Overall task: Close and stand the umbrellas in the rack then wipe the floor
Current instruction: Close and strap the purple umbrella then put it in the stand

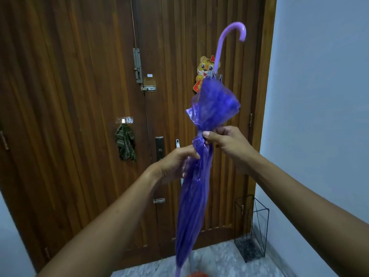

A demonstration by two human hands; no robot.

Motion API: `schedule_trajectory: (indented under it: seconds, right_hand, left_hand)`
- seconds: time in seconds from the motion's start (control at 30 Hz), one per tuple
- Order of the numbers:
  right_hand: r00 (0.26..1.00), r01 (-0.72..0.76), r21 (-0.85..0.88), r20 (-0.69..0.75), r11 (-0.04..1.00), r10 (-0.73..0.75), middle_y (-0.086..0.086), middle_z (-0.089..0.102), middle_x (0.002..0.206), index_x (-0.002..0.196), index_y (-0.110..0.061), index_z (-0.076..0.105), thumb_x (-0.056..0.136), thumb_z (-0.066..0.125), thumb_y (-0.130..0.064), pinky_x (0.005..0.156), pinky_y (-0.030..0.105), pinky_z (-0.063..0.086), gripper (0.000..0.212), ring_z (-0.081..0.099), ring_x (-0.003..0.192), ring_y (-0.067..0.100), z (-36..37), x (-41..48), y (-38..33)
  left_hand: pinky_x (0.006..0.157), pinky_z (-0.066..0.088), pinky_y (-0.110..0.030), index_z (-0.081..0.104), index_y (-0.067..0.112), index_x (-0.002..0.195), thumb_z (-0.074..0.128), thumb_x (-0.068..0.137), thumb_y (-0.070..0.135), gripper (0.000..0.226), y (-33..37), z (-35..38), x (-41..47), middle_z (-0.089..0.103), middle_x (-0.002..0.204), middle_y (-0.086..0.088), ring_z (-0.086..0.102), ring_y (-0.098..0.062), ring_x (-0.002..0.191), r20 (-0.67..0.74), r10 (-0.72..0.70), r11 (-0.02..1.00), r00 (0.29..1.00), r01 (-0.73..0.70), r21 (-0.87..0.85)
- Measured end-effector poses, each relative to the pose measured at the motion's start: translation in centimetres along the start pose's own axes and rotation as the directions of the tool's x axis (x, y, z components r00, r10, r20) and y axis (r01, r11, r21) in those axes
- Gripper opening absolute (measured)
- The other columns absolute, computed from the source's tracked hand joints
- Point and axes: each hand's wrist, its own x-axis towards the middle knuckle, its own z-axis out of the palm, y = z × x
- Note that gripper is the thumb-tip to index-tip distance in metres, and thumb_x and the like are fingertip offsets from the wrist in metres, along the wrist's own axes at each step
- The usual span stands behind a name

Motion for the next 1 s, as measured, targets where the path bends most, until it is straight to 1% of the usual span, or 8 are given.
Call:
schedule_trajectory:
  seconds: [0.1, 0.27, 0.37, 0.47, 0.57, 0.73, 0.83, 1.0]
  right_hand:
    - [0.998, 0.006, -0.087, -0.066, 0.996, -0.012, -0.001, 0.076, 0.087, 0.096, -0.009, 0.073, 0.098, 0.063, -0.021, 0.072, 0.014, 0.051, 0.016, 0.073, 0.084, 0.006, 0.9, 0.4, 0.1]
    - [0.999, 0.005, -0.194, 0.054, 0.981, 0.005, 0.004, 0.074, 0.097, 0.098, -0.003, 0.072, 0.103, 0.053, -0.02, 0.081, 0.016, 0.051, 0.027, 0.07, 0.092, 0.005, 0.8, 1.2, -0.7]
    - [0.997, 0.031, -0.195, 0.068, 0.98, -0.018, 0.007, 0.075, 0.109, 0.105, -0.002, 0.074, 0.103, 0.052, -0.021, 0.087, 0.015, 0.049, 0.028, 0.069, 0.107, 0.008, 0.2, 1.0, -0.8]
    - [0.999, 0.047, -0.199, 0.027, 0.979, -0.043, 0.006, 0.077, 0.106, 0.103, -0.011, 0.078, 0.099, 0.059, -0.031, 0.092, 0.029, 0.052, 0.028, 0.069, 0.108, 0.012, -0.2, 0.7, -0.8]
    - [0.999, 0.045, -0.217, 0.005, 0.975, -0.046, 0.023, 0.073, 0.101, 0.101, -0.022, 0.079, 0.092, 0.062, -0.048, 0.096, 0.046, 0.056, 0.032, 0.067, 0.104, 0.041, -0.6, 0.7, -0.7]
    - [1.0, 0.02, -0.137, 0.019, 0.99, -0.018, -0.002, 0.079, 0.101, 0.102, -0.013, 0.078, 0.092, 0.068, -0.033, 0.093, 0.029, 0.05, 0.025, 0.071, 0.103, 0.007, -1.1, 0.2, -1.2]
    - [0.995, -0.014, -0.031, 0.097, 0.999, 0.017, 0.0, 0.078, 0.104, 0.099, -0.009, 0.076, 0.087, 0.07, -0.033, 0.089, 0.031, 0.047, 0.028, 0.07, 0.105, 0.011, -1.8, -0.2, -1.5]
    - [0.967, -0.107, 0.144, 0.243, 0.984, 0.07, 0.004, 0.075, 0.101, 0.086, -0.009, 0.076, 0.079, 0.08, -0.03, 0.092, 0.039, 0.049, 0.022, 0.068, 0.098, 0.018, -2.9, 0.0, -0.4]
  left_hand:
    - [0.093, 0.051, -0.038, 0.049, 0.031, 0.133, 0.073, 0.082, 0.025, 0.057, -0.7, 1.7, 0.5, 0.065, 0.119, 0.0, 0.067, -0.017, 0.104, -0.201, 0.135, 0.966, 0.97, -0.084, 0.246]
    - [0.064, 0.046, -0.028, 0.059, 0.027, 0.096, 0.067, 0.08, 0.01, 0.024, -1.2, 3.1, 1.5, 0.063, 0.074, 0.006, 0.06, -0.007, 0.062, -0.542, 0.251, 0.953, 0.802, -0.108, 0.282]
    - [0.055, 0.042, -0.026, 0.055, 0.022, 0.078, 0.061, 0.078, 0.003, 0.02, -0.9, 3.0, 1.5, 0.054, 0.059, 0.008, 0.05, -0.003, 0.048, -0.576, 0.26, 0.955, 0.775, -0.119, 0.271]
    - [0.051, 0.043, -0.025, 0.054, 0.015, 0.072, 0.059, 0.073, -0.001, 0.017, -0.3, 2.8, 1.3, 0.053, 0.057, 0.005, 0.05, -0.007, 0.047, -0.574, 0.245, 0.964, 0.781, -0.132, 0.232]
    - [0.046, 0.042, -0.025, 0.051, 0.012, 0.067, 0.056, 0.071, -0.003, 0.016, 0.6, 1.9, 1.2, 0.05, 0.051, 0.003, 0.047, -0.01, 0.042, -0.532, 0.186, 0.982, 0.826, -0.142, 0.123]
    - [0.044, 0.039, -0.026, 0.044, 0.011, 0.067, 0.054, 0.059, 0.006, 0.014, 0.7, 1.0, 0.9, 0.042, 0.051, 0.0, 0.038, -0.013, 0.038, -0.338, 0.079, 0.983, 0.938, -0.129, -0.129]
    - [0.046, 0.039, -0.025, 0.049, 0.01, 0.072, 0.058, 0.048, 0.012, 0.025, 0.8, 1.0, 0.5, 0.039, 0.051, 0.003, 0.036, -0.01, 0.036, -0.12, -0.013, 0.963, 0.993, -0.02, -0.268]
    - [0.047, 0.046, -0.026, 0.051, 0.003, 0.08, 0.059, 0.048, 0.011, 0.035, 1.6, 0.8, -0.4, 0.043, 0.053, -0.001, 0.044, -0.014, 0.041, 0.125, -0.068, 0.953, 0.99, 0.102, -0.286]
